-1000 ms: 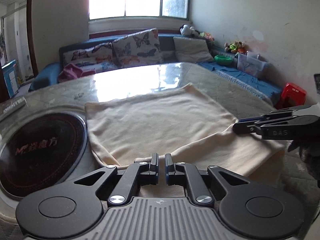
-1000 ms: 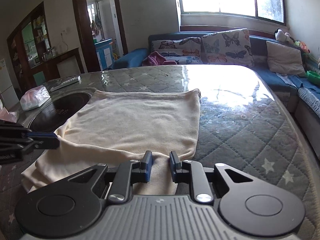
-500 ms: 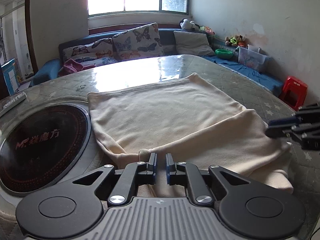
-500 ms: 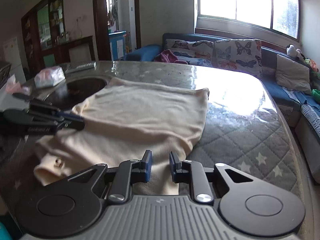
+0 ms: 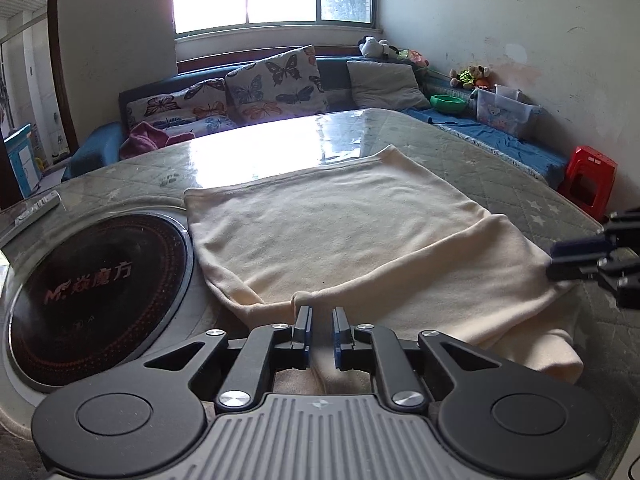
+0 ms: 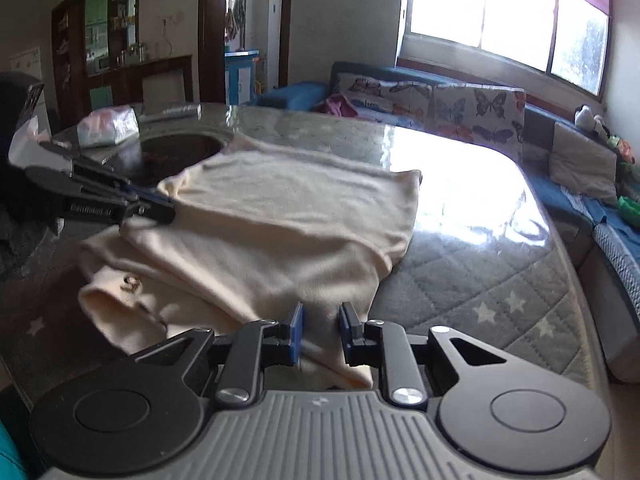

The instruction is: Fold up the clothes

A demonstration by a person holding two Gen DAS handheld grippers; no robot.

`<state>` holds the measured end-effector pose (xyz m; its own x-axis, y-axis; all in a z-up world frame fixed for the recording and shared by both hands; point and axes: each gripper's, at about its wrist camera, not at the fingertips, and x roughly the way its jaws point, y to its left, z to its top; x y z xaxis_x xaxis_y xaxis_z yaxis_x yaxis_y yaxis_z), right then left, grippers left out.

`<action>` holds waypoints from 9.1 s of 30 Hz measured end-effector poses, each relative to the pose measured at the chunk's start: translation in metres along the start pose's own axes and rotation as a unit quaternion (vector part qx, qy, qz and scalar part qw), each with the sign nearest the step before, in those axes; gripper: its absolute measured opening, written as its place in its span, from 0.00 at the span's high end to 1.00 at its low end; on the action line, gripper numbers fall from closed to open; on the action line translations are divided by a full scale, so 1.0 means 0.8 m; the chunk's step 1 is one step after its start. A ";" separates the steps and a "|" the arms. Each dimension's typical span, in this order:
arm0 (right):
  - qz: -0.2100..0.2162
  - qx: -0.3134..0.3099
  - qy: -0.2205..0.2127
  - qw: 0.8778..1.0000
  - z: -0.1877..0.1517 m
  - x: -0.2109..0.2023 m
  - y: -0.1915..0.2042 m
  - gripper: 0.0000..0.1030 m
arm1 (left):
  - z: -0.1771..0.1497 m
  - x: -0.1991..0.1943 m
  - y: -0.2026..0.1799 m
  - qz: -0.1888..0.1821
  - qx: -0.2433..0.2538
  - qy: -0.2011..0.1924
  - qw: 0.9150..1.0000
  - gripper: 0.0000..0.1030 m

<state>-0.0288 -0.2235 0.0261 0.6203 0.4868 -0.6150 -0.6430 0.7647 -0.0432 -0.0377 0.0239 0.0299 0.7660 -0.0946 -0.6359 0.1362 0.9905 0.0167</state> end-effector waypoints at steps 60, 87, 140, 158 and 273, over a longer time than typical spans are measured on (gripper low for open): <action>0.024 -0.225 0.002 0.974 -0.021 -0.007 0.072 0.55 | -0.016 -0.042 -0.031 -0.103 0.147 -0.063 0.982 0.91; 0.096 -0.086 -0.015 0.992 0.024 -0.016 0.041 0.91 | -0.074 -0.081 -0.011 -0.068 0.178 -0.086 0.978 0.95; 0.056 0.081 -0.002 0.995 0.092 0.114 -0.042 0.76 | 0.063 0.054 0.033 -0.068 0.017 -0.035 0.997 0.83; 0.001 0.082 -0.003 0.997 0.073 0.078 -0.056 0.78 | 0.065 0.077 0.006 -0.074 -0.001 -0.005 0.997 0.84; 0.045 -0.013 -0.002 0.999 0.010 0.039 0.069 0.67 | 0.033 0.058 0.012 -0.022 -0.084 -0.011 0.996 0.16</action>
<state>-0.0411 -0.1629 0.0113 0.5610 0.5546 -0.6145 -0.7080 0.7061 -0.0091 0.0157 0.0264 0.0207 0.7757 -0.1388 -0.6157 0.0650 0.9879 -0.1408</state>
